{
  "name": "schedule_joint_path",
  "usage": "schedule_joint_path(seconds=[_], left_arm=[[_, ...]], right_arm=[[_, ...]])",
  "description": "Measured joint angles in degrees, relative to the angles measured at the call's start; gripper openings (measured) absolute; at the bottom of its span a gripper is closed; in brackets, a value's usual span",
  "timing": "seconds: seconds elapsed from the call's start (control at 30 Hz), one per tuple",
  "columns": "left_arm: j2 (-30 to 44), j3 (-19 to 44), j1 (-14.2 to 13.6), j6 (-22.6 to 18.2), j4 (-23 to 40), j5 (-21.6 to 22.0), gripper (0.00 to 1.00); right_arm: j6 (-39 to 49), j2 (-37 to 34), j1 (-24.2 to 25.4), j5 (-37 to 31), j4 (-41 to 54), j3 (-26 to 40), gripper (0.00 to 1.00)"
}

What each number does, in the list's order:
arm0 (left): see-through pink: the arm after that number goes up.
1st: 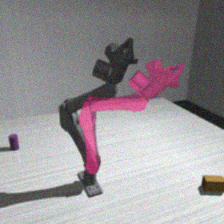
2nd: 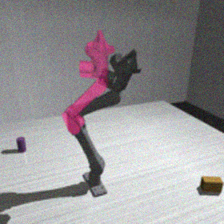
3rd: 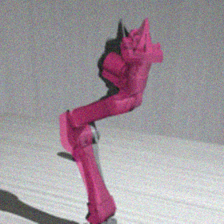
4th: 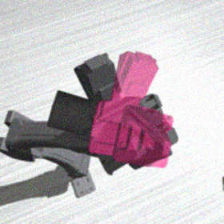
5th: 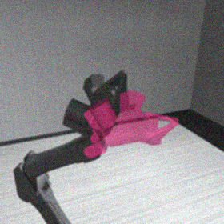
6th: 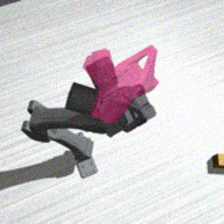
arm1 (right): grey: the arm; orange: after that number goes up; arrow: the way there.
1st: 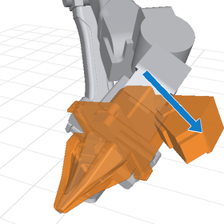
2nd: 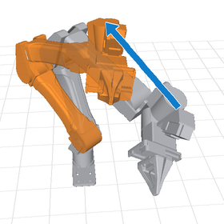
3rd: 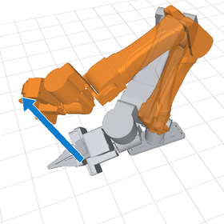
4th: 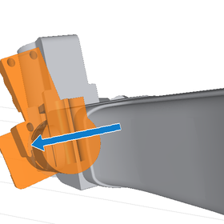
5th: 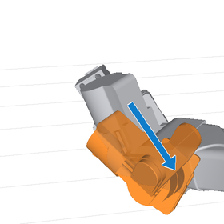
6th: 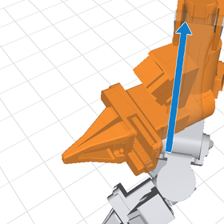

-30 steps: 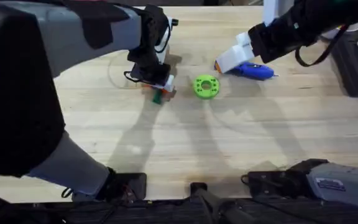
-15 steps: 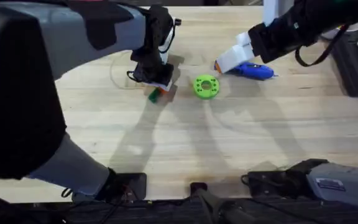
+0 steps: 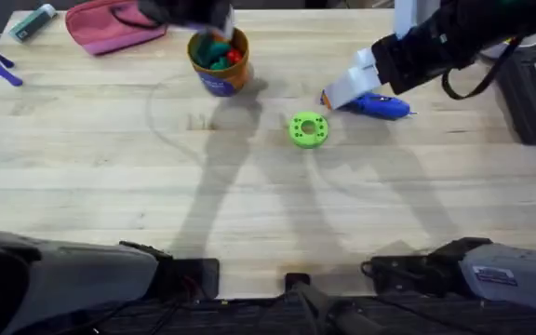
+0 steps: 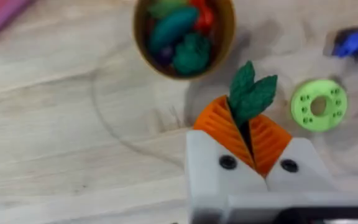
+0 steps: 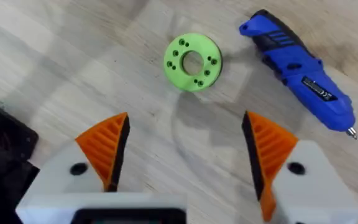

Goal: Pick up the gripper from the table and insert it into the empty holder that is missing its gripper. Then pick up a screw, insert it into the mounting hole, and use the screwdriver to tighten it. Finally, clean up the table by picking up the vegetable and placing it into the bucket.

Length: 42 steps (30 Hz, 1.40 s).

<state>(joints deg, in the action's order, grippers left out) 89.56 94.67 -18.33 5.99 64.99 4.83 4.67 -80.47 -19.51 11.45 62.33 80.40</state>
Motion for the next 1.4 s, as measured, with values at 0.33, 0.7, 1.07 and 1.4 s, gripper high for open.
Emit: schedule_joint_path(seconds=[0.33, 0.7, 1.07, 1.4], left_arm=[[3.48, 1.73, 5.26, -2.97, -6.11, 0.98, 0.024], [19.86, 1.71, 5.18, -6.66, -16.57, 0.91, 0.024], [19.32, 1.83, 5.03, -7.48, -15.2, 0.8, 0.921], [12.8, 2.48, 4.97, -6.85, -5.7, 0.3, 0.985]], right_arm=[[0.0, -0.01, 0.0, 0.0, 0.0, 0.0, 0.992], [0.0, 0.0, 0.0, 0.01, 0.0, 0.0, 0.992], [0.0, 0.0, 0.0, 0.01, -0.02, 0.0, 0.992], [0.0, 0.0, 0.0, 0.01, -0.02, 0.0, 0.993]])
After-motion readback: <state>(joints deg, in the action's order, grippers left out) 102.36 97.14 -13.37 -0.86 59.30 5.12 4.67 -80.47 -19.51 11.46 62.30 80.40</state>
